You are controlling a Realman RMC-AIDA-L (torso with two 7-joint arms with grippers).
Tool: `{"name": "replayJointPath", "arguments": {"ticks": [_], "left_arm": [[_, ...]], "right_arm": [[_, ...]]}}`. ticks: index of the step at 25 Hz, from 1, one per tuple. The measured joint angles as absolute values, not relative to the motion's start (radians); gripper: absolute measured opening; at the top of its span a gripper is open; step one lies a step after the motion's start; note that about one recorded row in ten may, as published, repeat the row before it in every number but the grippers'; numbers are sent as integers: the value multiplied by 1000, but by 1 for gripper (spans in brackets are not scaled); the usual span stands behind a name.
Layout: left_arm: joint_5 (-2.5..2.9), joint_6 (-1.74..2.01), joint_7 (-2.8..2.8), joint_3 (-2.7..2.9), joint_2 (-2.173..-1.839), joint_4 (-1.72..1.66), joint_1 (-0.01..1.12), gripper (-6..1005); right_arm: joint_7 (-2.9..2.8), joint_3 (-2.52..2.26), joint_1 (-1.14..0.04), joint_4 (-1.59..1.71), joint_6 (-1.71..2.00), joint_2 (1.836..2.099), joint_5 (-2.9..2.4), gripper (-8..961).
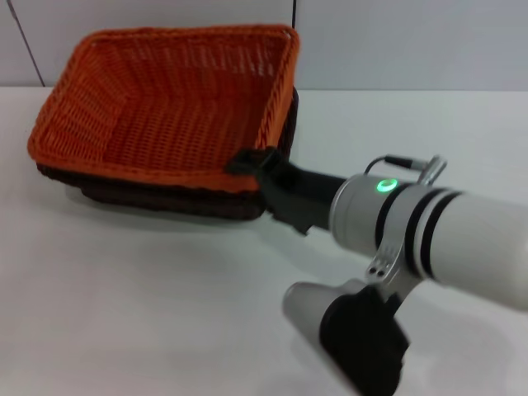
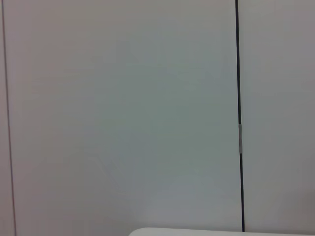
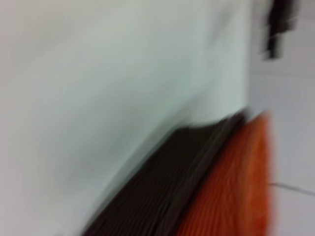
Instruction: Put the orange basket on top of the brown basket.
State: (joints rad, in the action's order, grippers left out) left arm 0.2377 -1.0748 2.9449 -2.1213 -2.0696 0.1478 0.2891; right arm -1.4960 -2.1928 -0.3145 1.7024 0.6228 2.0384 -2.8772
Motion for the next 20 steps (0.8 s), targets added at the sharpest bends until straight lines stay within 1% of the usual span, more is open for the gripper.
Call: {"name": "replayJointPath", "arguments": {"ticks": [5,7,8,11,12,13,17,20], "left_arm": [[238,-1099,2944,-2121,-2069,150,277,843],[239,-1103,2944,-2121,-2068,150,275,843],[240,-1105,2944,-2121,-2067,150,274,843],[239,-1107,2945,-2121,-2066,153,271,843],[234,-1115,2944,-2125,-2066,156,270,843],[234,-1115,2944,-2125,-2066,156,270,843],[231,-1142,2942,-2131,-2067,156,268,843],[230,-1180,2941,-2132,-2070,156,269,843]], "right_arm": [[-1696,-2224,-227,1739,449,2075,-2856,560],[-1795,-2228,-165,1731,317,2079,-2835,560],[-1795,-2228,-165,1731,317,2079,-2835,560],[-1918,-2186,-96,1727,169,2087,-2747,560],[-2007,-2122,-52,1699,35,2088,-2631,560],[-2007,-2122,-52,1699,35,2088,-2631,560],[-2158,-2014,7,1544,-335,2075,-2269,560],[-2315,-1973,55,1420,-536,2075,-2095,560]]}}
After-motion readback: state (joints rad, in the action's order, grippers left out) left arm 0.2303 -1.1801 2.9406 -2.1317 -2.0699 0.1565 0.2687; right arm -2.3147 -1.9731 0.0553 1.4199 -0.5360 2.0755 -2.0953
